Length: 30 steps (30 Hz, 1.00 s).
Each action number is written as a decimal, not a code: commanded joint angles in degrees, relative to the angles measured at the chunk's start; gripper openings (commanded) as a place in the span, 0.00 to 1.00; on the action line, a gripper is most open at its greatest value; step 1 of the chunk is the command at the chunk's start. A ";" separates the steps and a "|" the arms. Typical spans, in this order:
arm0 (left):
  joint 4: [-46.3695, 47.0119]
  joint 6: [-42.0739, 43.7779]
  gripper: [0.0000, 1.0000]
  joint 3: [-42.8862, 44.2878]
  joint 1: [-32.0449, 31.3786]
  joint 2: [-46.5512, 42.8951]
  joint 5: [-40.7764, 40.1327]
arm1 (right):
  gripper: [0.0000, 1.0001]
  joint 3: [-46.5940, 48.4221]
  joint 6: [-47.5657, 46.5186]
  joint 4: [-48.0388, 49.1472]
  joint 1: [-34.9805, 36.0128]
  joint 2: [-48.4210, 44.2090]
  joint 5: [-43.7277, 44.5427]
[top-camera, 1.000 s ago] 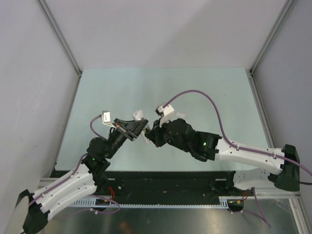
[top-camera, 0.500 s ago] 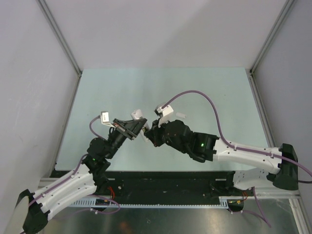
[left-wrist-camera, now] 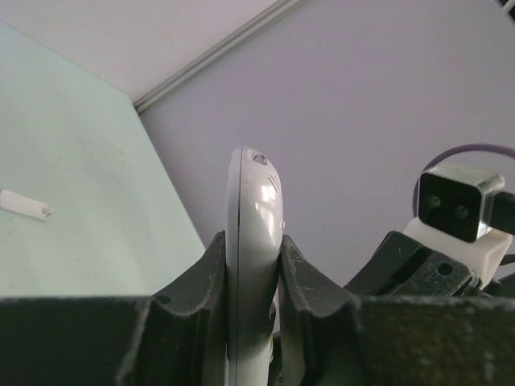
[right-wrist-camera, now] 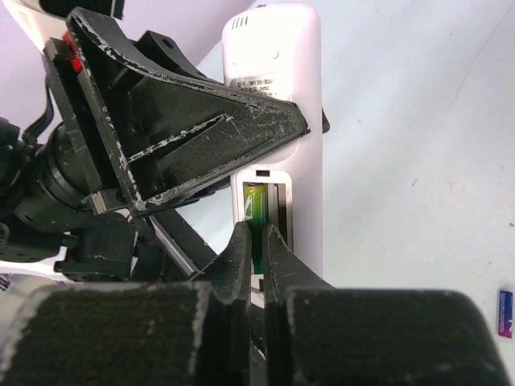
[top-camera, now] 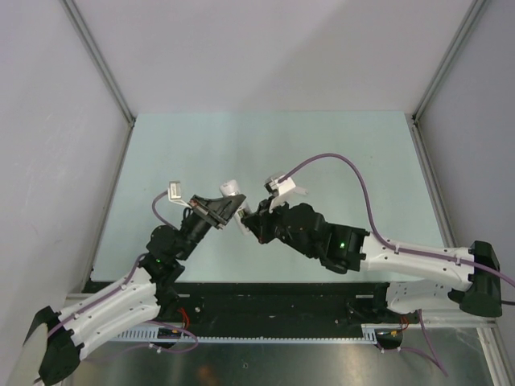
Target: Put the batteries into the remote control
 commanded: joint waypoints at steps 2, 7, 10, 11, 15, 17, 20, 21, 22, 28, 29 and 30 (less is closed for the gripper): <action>16.45 -13.37 0.00 2.14 -2.42 -0.43 12.73 | 0.00 -2.45 -2.05 5.66 0.09 1.70 3.73; 18.47 -15.31 0.00 1.88 -2.42 -0.78 12.91 | 0.00 -3.33 -2.75 6.37 0.61 1.87 4.43; 19.26 -16.19 0.00 2.14 -2.33 -1.13 12.99 | 0.00 -4.56 -3.72 7.07 1.23 1.87 5.66; 19.87 -16.72 0.00 2.14 -2.42 -1.30 12.74 | 0.00 -4.82 -3.81 7.25 1.23 2.05 5.84; 20.76 -17.33 0.00 2.58 -2.42 -1.57 12.73 | 0.00 -6.58 -4.16 8.13 1.84 2.05 6.89; 21.02 -17.51 0.00 2.58 -2.42 -2.09 12.04 | 0.00 -6.67 -4.25 7.43 2.37 2.40 7.77; 21.11 -17.07 0.00 2.67 -2.33 -2.53 11.33 | 0.00 -6.58 -4.07 6.20 2.64 2.49 9.17; 21.02 -16.99 0.00 2.58 -2.33 -2.62 11.24 | 0.00 -6.67 -3.55 5.76 2.81 2.49 9.53; 21.11 -16.46 0.00 2.58 -2.33 -2.62 11.06 | 0.00 -6.67 -3.28 5.32 2.72 2.49 9.79; 20.76 -14.09 0.00 1.44 -2.33 -2.89 9.48 | 0.13 -6.67 -0.83 0.31 2.81 1.26 11.73; 20.76 -13.91 0.00 1.26 -2.33 -2.71 9.48 | 0.15 -6.67 -0.73 -0.65 2.81 1.26 11.90; 20.58 -13.56 0.00 1.35 -2.33 -2.36 9.39 | 0.19 -6.67 -0.47 -1.01 2.81 1.17 11.99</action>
